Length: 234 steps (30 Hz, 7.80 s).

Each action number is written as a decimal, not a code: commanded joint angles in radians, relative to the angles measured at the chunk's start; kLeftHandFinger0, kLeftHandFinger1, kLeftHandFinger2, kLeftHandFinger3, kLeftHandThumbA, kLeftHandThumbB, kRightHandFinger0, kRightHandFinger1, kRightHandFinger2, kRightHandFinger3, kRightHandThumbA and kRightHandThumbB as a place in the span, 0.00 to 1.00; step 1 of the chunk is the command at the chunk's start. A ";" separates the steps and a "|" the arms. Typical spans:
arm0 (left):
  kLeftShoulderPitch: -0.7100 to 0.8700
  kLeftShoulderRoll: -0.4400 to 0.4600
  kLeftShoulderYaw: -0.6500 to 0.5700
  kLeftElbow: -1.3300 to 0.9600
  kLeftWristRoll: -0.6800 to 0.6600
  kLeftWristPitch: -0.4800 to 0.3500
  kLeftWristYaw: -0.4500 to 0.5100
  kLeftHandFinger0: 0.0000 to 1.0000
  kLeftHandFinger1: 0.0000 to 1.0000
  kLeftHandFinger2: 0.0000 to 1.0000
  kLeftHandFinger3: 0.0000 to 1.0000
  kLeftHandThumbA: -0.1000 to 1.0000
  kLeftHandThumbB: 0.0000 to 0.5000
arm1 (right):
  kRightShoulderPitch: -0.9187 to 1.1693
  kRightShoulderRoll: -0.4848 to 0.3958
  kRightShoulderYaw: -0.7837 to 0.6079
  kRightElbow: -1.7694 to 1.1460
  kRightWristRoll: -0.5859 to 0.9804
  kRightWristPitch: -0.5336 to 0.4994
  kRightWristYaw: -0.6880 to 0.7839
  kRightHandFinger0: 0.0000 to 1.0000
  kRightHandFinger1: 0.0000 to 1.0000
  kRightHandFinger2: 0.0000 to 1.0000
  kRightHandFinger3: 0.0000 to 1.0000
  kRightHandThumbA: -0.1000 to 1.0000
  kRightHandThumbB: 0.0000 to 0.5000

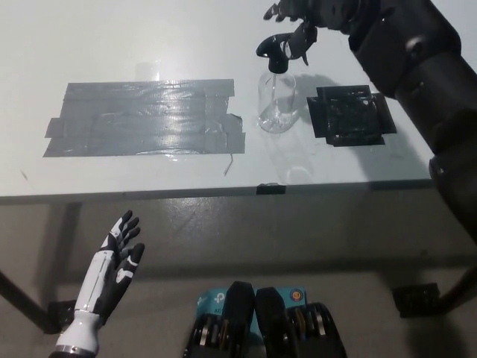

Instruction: The robot grabs the black lid of the spray bottle on the desk and places it on the black area of the desk

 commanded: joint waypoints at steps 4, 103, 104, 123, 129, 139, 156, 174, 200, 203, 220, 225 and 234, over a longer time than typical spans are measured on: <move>-0.014 0.021 -0.004 -0.025 0.000 -0.015 -0.016 0.80 0.89 1.00 1.00 0.86 0.35 | -0.143 0.004 -0.004 0.088 0.027 -0.068 0.065 1.00 1.00 1.00 1.00 0.58 1.00; -0.074 0.027 -0.019 -0.012 0.039 -0.050 -0.027 0.65 0.74 0.88 1.00 0.83 0.33 | -0.187 -0.038 -0.030 0.148 0.077 -0.140 -0.244 0.90 0.68 0.64 0.51 0.03 0.79; -0.078 0.027 -0.020 -0.008 0.042 -0.055 -0.026 0.65 0.74 0.88 1.00 0.83 0.31 | -0.200 -0.046 -0.040 0.144 0.086 -0.152 -0.238 0.88 0.65 0.62 0.51 0.04 0.83; -0.074 0.027 -0.019 0.008 0.038 -0.067 -0.027 0.65 0.73 0.88 1.00 0.83 0.30 | -0.237 -0.160 -0.179 0.091 0.168 -0.251 -0.286 0.62 0.55 0.55 0.49 0.01 0.79; -0.060 0.025 -0.017 0.013 0.043 -0.081 -0.019 0.65 0.73 0.88 1.00 0.83 0.29 | -0.136 -0.179 -0.266 0.120 0.211 -0.256 -0.388 0.82 0.72 0.66 0.54 0.00 0.77; -0.025 0.020 -0.008 -0.004 0.040 -0.079 -0.012 0.65 0.73 0.88 1.00 0.83 0.30 | 0.079 -0.158 -0.341 0.156 0.240 -0.205 -0.531 0.52 0.52 0.52 0.54 0.00 0.75; -0.016 0.013 0.000 0.001 0.043 -0.089 -0.002 0.63 0.72 0.88 1.00 0.84 0.24 | 0.142 -0.128 -0.272 0.166 0.213 -0.159 -0.450 1.00 1.00 1.00 1.00 0.50 0.94; -0.179 0.022 0.010 0.053 0.042 -0.093 0.006 0.67 0.76 0.90 1.00 0.86 0.25 | 0.164 -0.222 -0.423 -0.550 0.383 -0.187 -0.347 1.00 1.00 1.00 1.00 0.78 0.91; -0.321 0.041 0.022 0.121 0.052 -0.090 0.021 0.83 0.90 1.00 1.00 0.97 0.26 | 1.025 -0.179 -0.547 -1.459 0.768 -0.046 -0.309 1.00 1.00 1.00 1.00 0.78 0.71; -0.308 0.039 0.024 0.122 0.055 -0.089 0.024 0.88 0.93 1.00 1.00 0.98 0.28 | 1.055 -0.179 -0.536 -1.438 0.755 -0.060 -0.299 1.00 1.00 1.00 1.00 0.79 0.71; -0.160 0.032 0.023 0.097 0.031 -0.122 0.005 1.00 1.00 1.00 1.00 1.00 0.32 | 1.185 -0.112 -0.460 -1.279 0.690 -0.113 -0.279 1.00 1.00 1.00 1.00 0.81 0.73; -0.107 0.026 0.018 0.085 0.022 -0.126 -0.003 1.00 1.00 1.00 1.00 1.00 0.35 | 1.228 -0.088 -0.460 -1.195 0.692 -0.146 -0.273 1.00 1.00 1.00 1.00 0.77 0.69; -0.046 0.029 0.019 0.070 0.020 -0.115 -0.004 1.00 1.00 1.00 1.00 0.99 0.38 | 1.268 -0.072 -0.427 -1.144 0.656 -0.149 -0.267 1.00 1.00 1.00 1.00 0.78 0.77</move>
